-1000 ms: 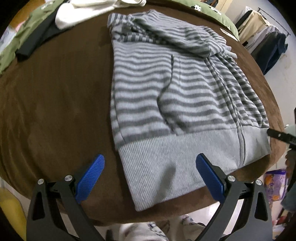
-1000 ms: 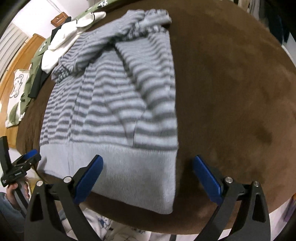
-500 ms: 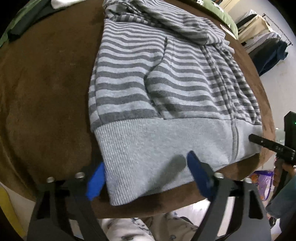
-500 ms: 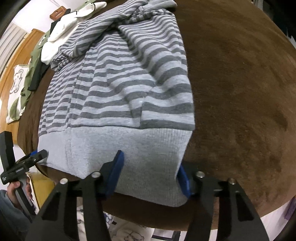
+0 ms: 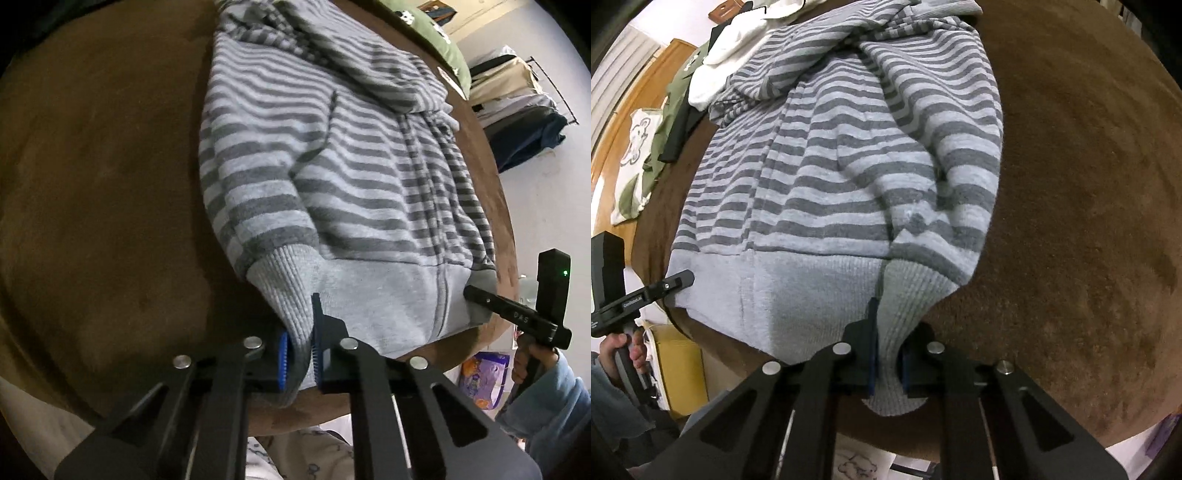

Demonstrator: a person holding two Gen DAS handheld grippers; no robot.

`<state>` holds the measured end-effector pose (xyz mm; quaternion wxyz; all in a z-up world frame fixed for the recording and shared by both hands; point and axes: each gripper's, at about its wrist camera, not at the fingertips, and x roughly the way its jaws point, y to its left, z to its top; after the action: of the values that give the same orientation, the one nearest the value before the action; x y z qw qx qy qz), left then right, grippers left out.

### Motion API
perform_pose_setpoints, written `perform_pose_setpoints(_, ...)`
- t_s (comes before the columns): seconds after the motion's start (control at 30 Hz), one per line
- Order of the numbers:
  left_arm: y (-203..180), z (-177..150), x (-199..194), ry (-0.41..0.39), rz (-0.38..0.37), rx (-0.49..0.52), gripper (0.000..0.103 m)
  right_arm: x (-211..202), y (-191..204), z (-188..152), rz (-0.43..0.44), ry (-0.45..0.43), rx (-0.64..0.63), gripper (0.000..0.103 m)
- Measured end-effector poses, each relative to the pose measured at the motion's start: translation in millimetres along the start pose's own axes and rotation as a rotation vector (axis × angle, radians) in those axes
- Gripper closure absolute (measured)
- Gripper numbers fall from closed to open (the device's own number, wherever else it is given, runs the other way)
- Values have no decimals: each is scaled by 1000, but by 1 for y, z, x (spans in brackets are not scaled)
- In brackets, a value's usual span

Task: Fold large clothes
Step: 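Move both tools to the ribbed waistband of the folded hoodie, then grasp the ribbed waistband with both tools and lift it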

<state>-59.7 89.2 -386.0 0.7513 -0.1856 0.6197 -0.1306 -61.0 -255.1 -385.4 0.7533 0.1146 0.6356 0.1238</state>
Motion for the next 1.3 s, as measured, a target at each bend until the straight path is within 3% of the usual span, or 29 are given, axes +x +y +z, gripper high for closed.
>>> perform_pose_setpoints(0.27, -26, 15, -23, -69, 14, 23, 91, -41, 11, 19, 9, -55, -35, 94)
perform_pose_setpoints(0.73, -76, 71, -90, -328, 77, 62, 91, -114, 40, 99, 1, -235, -104, 94)
perform_pose_setpoints(1.0, -99, 124, -118, -482, 91, 85, 91, -139, 56, 167, -42, -350, -152, 94)
perform_pose_setpoints(1.2, -103, 180, -116, -597, 105, 109, 91, -136, 59, 231, -65, -442, -130, 94)
perform_pose_setpoints(1.3, -101, 214, -109, -616, 116, 105, 91, -127, 58, 266, -82, -462, -107, 94)
